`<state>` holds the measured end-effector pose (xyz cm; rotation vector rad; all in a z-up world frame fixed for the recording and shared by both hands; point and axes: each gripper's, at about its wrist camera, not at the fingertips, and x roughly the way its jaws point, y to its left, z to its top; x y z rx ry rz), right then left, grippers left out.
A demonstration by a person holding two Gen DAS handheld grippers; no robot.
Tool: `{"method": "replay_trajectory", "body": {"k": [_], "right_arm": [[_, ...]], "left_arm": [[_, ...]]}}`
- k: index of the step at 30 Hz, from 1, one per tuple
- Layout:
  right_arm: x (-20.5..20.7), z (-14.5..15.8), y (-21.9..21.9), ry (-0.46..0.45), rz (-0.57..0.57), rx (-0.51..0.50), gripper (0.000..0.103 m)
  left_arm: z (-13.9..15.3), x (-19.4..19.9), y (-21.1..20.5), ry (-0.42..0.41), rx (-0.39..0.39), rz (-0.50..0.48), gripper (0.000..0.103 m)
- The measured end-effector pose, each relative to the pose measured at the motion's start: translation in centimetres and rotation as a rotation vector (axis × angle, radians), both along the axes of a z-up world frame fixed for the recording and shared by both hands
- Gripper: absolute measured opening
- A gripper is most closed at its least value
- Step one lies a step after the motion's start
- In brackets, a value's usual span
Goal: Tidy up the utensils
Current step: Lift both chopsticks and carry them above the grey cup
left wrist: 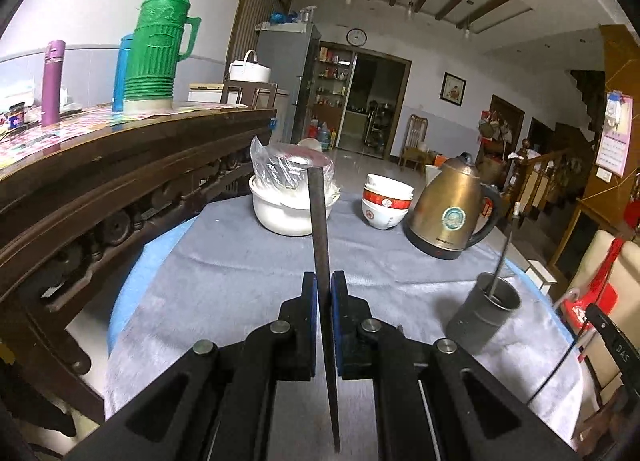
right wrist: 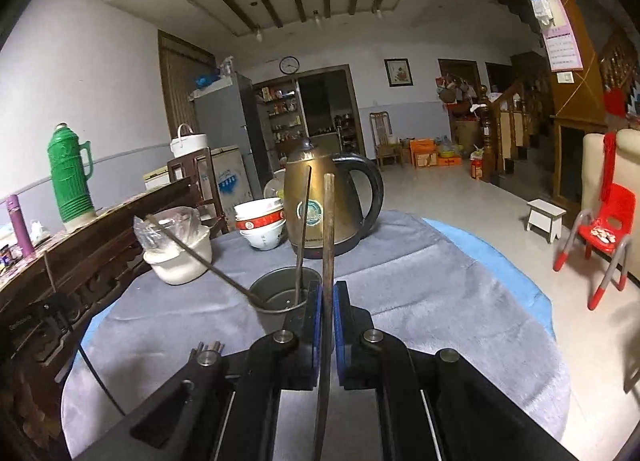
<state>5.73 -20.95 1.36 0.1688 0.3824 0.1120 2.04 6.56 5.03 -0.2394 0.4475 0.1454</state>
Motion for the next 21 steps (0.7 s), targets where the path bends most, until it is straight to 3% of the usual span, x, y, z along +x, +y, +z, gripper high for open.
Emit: {"method": "replay_trajectory", "body": {"k": [12, 21], "right_arm": [[-5.9, 0.7, -1.2, 0.023, 0.016, 0.009, 0.006], [-6.1, 1.0, -1.4, 0.025, 0.024, 0.020, 0.006]], "left_arm": [[0.5, -5.2, -0.5, -0.015, -0.039, -0.031, 0.007], [0.9, -5.7, 0.0, -0.014, -0.077, -0.028, 0.007]]}}
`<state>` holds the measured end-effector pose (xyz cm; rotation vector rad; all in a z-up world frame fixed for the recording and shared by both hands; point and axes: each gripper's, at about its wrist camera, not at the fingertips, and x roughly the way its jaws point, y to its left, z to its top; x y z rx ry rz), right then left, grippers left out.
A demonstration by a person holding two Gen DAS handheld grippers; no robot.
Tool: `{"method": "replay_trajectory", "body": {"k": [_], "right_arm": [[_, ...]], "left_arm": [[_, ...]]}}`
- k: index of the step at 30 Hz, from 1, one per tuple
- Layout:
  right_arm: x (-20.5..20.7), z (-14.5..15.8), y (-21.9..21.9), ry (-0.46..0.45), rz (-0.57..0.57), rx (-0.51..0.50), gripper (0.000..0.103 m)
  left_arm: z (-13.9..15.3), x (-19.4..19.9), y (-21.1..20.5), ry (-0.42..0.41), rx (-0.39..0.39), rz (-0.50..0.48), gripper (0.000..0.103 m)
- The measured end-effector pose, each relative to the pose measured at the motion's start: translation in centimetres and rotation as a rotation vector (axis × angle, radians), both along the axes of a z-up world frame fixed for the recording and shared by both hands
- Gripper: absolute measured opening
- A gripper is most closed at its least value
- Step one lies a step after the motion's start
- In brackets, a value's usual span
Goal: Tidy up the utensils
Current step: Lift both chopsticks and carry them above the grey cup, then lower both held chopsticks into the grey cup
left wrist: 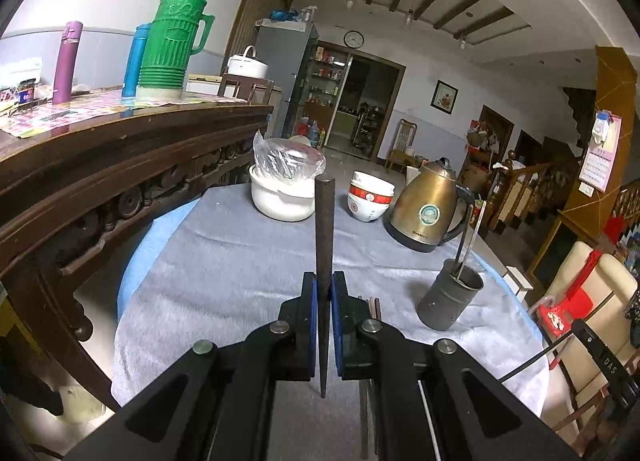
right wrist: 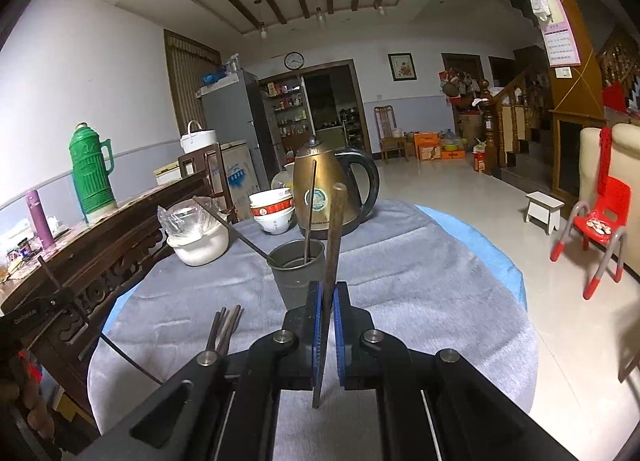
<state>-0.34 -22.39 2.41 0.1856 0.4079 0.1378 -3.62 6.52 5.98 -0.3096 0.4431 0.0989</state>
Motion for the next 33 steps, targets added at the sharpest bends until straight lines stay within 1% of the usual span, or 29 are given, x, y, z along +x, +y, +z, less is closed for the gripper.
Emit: {"method": "replay_trajectory", "body": {"k": [5, 12, 17, 22, 28, 33], "right_arm": [[0.2, 1.0, 0.0, -0.029, 0.009, 0.013, 0.006], [0.8, 3.6, -0.2, -0.097, 0.025, 0.037, 0.006], [1.3, 5.6, -0.6, -0.149, 0.025, 0.062, 0.006], [1.9, 7.4, -1.0, -0.193, 0.024, 0.084, 0.006], [3.0, 8.7, -1.0, -0.216, 0.028, 0.094, 0.006], [3.3, 8.7, -1.0, -0.217, 0.036, 0.098, 0.006]], "left_arm": [[1.2, 0.0, 0.3, -0.024, -0.020, 0.001, 0.007], [3.8, 0.6, -0.1, -0.074, -0.064, -0.025, 0.007], [6.4, 1.3, -1.2, -0.132, -0.097, -0.079, 0.007], [8.7, 3.0, -2.9, -0.175, -0.121, -0.146, 0.007], [11.6, 5.5, -5.0, -0.219, -0.142, -0.217, 0.007], [12.7, 7.6, -6.0, -0.218, -0.164, -0.258, 0.007]]}}
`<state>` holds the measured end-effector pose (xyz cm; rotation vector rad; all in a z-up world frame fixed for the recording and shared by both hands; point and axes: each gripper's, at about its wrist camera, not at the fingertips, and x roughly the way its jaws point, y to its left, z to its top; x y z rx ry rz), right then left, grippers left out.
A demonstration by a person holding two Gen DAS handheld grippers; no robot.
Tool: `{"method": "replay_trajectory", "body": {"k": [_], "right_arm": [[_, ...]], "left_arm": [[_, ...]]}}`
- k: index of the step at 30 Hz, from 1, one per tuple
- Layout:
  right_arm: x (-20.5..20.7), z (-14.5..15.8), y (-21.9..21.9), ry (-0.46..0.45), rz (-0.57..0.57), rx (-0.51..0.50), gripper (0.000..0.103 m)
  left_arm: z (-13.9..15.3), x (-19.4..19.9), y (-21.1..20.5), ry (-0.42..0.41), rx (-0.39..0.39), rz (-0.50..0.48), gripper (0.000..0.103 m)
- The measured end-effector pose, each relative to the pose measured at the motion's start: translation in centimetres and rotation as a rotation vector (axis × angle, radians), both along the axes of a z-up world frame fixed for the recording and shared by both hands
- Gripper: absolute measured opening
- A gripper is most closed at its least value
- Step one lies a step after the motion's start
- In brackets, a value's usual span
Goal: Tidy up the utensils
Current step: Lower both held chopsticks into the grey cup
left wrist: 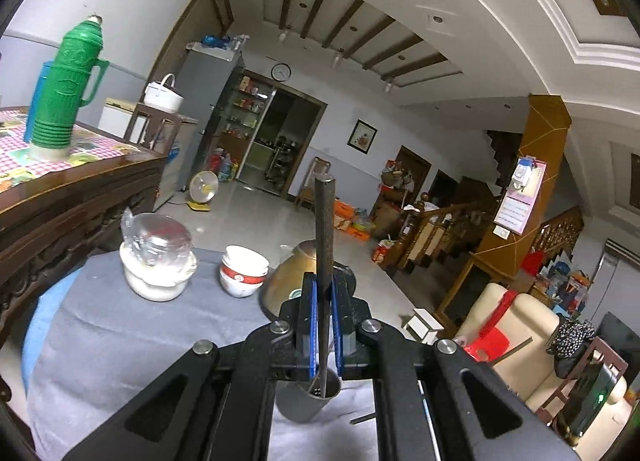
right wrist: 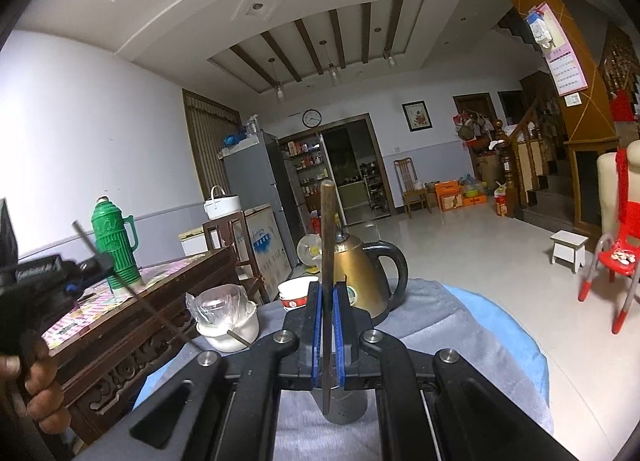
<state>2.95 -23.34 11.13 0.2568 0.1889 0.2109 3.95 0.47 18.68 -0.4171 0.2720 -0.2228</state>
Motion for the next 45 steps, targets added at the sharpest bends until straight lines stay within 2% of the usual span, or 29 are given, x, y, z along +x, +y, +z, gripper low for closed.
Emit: {"method": "replay_trajectory", "body": {"k": [7, 22, 28, 39, 45], "right_arm": [[-0.2, -0.1, -0.1, -0.002, 0.004, 0.004, 0.006], [0.9, 1.2, 0.2, -0.040, 0.012, 0.005, 0.006], [2.9, 0.6, 0.1, -0.013, 0.003, 0.014, 0.006], [6.5, -0.5, 0.4, 0.024, -0.009, 0.002, 0.006], [8.7, -1.6, 0.8, 0.067, -0.006, -0.008, 0.006]], "left_arm": [[-0.3, 1.3, 0.3, 0.031, -0.050, -0.033, 0.007], [1.0, 4.5, 4.2, 0.030, -0.185, 0.007, 0.007], [0.0, 7.7, 4.4, 0.062, -0.173, 0.009, 0.007], [-3.9, 13.9, 2.4, 0.175, -0.131, -0.049, 0.007], [-5.7, 16.1, 0.1, 0.218, -0.065, -0.096, 0.007]]}}
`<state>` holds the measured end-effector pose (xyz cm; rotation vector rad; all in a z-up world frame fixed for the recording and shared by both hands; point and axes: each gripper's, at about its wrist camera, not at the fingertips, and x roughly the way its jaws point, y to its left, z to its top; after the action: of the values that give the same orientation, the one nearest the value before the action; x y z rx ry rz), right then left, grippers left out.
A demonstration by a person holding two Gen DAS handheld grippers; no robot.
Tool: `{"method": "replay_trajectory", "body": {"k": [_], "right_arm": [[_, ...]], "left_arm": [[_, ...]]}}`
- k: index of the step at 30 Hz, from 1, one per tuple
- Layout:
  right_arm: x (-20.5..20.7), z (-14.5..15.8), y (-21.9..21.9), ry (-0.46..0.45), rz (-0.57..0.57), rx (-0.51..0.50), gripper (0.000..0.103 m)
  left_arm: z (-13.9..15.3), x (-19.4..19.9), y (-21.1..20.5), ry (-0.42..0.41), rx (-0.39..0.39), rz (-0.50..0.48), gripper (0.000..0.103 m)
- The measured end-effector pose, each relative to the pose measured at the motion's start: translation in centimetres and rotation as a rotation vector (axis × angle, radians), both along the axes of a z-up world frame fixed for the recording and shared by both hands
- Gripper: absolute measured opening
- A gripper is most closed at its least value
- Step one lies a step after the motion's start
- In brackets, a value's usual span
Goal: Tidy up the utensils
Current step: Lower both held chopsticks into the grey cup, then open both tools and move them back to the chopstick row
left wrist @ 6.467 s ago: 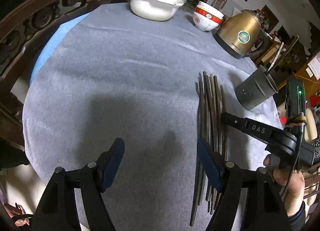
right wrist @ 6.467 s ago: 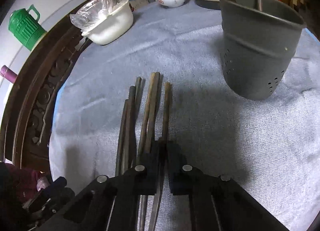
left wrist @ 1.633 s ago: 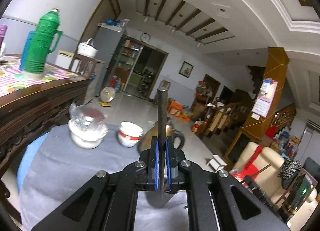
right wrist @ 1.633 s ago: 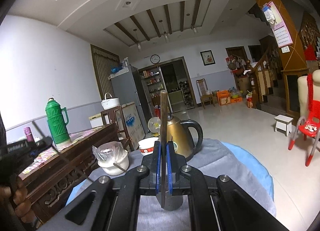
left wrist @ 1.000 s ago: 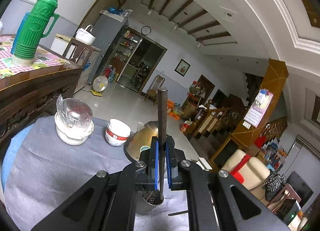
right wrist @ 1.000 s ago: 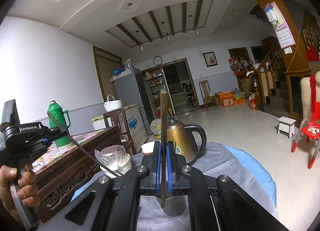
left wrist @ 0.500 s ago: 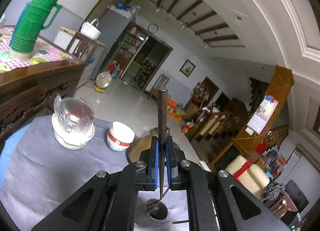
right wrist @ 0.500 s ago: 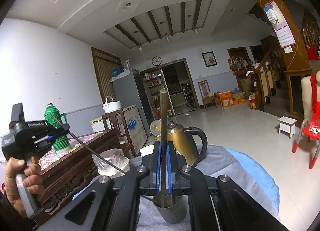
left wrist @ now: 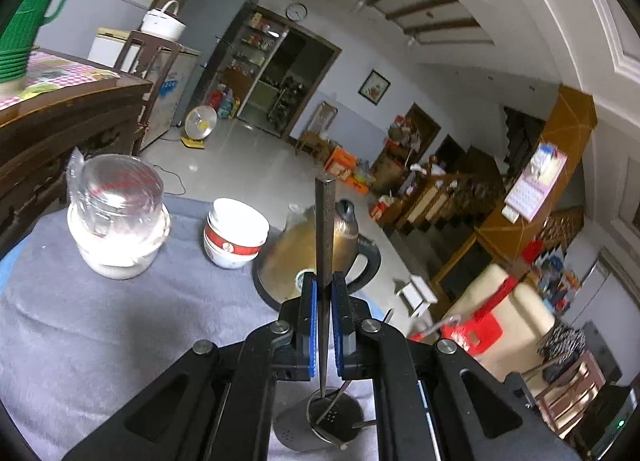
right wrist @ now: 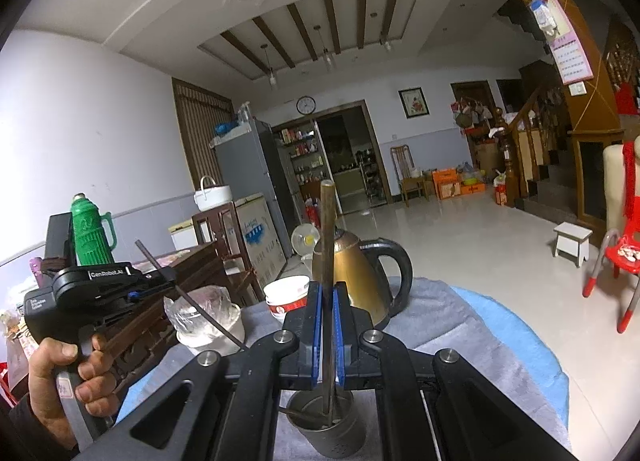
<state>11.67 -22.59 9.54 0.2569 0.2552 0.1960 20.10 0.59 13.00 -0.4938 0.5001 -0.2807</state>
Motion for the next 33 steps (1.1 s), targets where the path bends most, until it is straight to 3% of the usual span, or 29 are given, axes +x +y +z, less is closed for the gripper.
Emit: {"method": "replay_trajectory", "body": {"k": [6, 16, 27, 29, 31, 32, 33], "right_arm": [[1.6, -1.2, 0.5, 0.038, 0.005, -0.017, 0.006], [3.1, -2.8, 1.2, 0.087, 0.015, -0.045, 0.006], [5.3, -4.6, 2.1, 0.179, 0.050, -0.067, 0.007], [5.8, -5.0, 2.2, 0.213, 0.061, -0.074, 0.007], [5.8, -5.1, 2.1, 0.229, 0.045, -0.088, 0.009], [5.7, -4.9, 1.9, 0.232, 0.032, -0.090, 0.012], [5.6, -4.7, 1.7, 0.230, 0.024, -0.086, 0.023]], "left_arm": [[-1.2, 0.8, -1.6, 0.023, 0.024, -0.050, 0.007], [-2.8, 1.2, -4.9, 0.062, 0.137, -0.127, 0.007], [-4.2, 1.9, -5.8, 0.137, 0.180, -0.176, 0.008], [-3.9, 1.7, -5.5, 0.143, 0.187, -0.167, 0.016], [-3.3, 1.3, -5.0, 0.132, 0.182, -0.150, 0.044], [-2.5, 0.7, -4.3, 0.105, 0.177, -0.128, 0.050], [-2.0, 0.2, -3.8, 0.087, 0.179, -0.107, 0.052]]}}
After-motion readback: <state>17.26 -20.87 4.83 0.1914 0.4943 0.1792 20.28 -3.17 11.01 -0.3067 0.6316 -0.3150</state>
